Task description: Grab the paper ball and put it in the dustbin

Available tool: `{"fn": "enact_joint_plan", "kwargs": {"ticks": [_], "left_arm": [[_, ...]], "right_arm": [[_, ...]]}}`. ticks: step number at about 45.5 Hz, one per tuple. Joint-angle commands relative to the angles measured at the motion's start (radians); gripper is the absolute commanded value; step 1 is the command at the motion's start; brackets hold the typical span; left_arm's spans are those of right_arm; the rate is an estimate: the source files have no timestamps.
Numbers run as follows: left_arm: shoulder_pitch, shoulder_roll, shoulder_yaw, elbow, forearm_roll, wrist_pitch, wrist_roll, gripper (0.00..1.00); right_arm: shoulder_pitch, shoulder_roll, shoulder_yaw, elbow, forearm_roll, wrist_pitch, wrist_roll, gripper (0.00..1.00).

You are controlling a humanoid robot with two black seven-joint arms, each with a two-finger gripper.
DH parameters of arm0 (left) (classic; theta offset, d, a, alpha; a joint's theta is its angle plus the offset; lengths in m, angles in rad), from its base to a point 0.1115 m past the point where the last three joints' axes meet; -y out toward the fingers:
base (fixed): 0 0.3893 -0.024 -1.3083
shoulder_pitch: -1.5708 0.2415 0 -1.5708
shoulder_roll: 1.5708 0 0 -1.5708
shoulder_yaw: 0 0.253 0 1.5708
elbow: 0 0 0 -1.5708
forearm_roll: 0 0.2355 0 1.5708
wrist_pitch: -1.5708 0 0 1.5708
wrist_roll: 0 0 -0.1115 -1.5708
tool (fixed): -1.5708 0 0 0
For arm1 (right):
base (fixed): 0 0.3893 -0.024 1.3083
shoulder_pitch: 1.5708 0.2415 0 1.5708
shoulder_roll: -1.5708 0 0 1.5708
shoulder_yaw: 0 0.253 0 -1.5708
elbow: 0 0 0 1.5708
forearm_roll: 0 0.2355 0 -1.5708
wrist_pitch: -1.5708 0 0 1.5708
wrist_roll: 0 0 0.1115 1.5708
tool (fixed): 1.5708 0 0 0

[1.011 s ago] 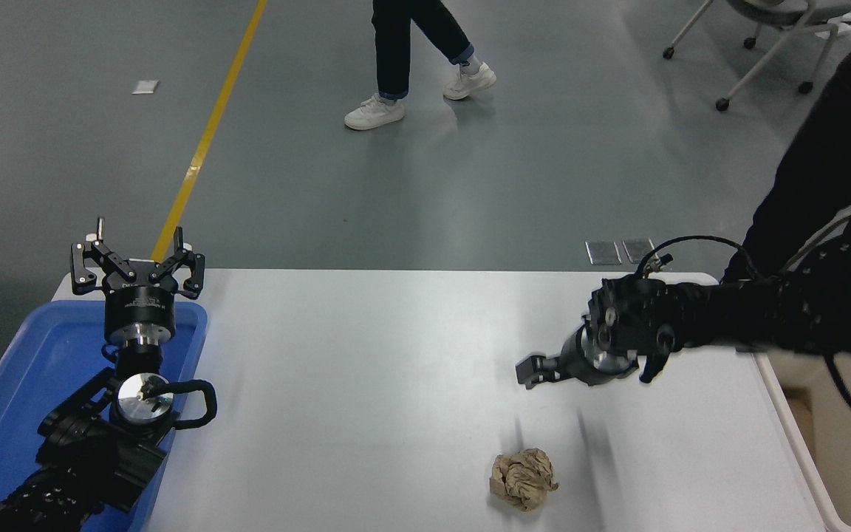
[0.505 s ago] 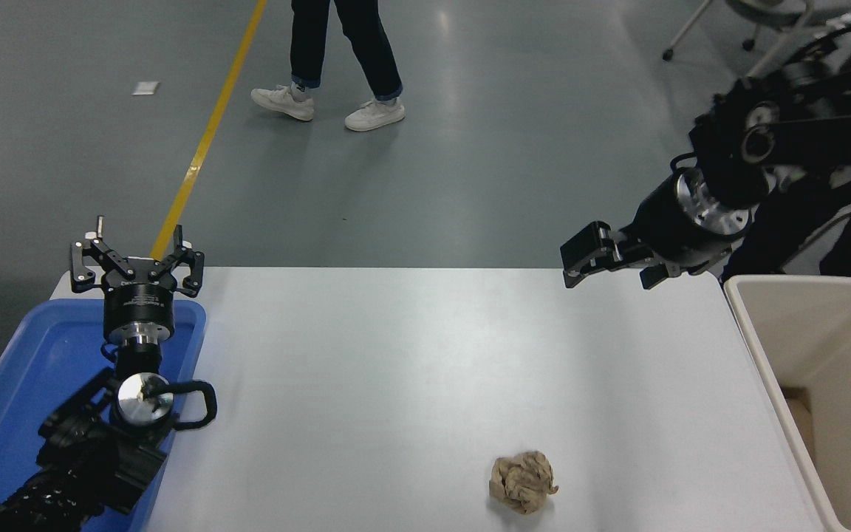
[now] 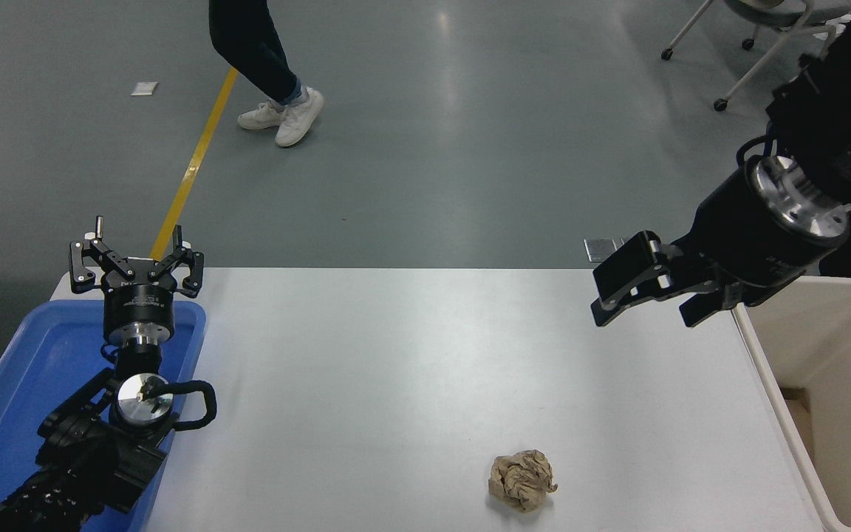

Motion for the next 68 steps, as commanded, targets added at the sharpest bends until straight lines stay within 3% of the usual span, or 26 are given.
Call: {"fn": "enact_joint_plan", "kwargs": {"ticks": [1,7,14,45,48,52,56,68], "left_arm": [[0.0,0.0,0.001,-0.001,0.001,-0.002,0.001,0.99],[0.0,0.0,0.001,-0.001,0.001,-0.002,0.001,0.99],[0.0,0.0,0.001,-0.001,0.003,-0.002,0.003,0.99],[-0.002,0.0,0.001,-0.001,0.003,-0.002,0.003,0.99],[0.0,0.0,0.001,-0.001,0.003,-0.002,0.003,0.99],[-0.002,0.0,0.001,-0.001,0.003,-0.002,0.003,0.99],[-0.002,0.0,0.001,-0.001,0.001,-0.002,0.003,0.99],[-0.002,0.0,0.001,-0.001,0.003,-0.002,0.003,0.99]], "right_arm": [[-0.287,0.225,0.025,-0.061,-0.003,-0.265,0.001,1.0],[-0.471,0.304,0.031,-0.198,-0.019,-0.383,-0.001,1.0],[-0.646,0.32,0.033,-0.267,-0.148,-0.417,-0.005,1.0],[-0.854,0.32,0.045,-0.409,-0.179,-0.552,-0.004,1.0],[-0.857,0.32,0.053,-0.409,-0.165,-0.558,0.002,0.94],[-0.869,0.32,0.063,-0.409,-0.159,-0.559,0.004,0.8],[-0.88,0.32,0.062,-0.409,-0.158,-0.573,0.005,0.59],[-0.883,0.32,0.06,-0.408,-0.122,-0.581,0.008,0.21]]}}
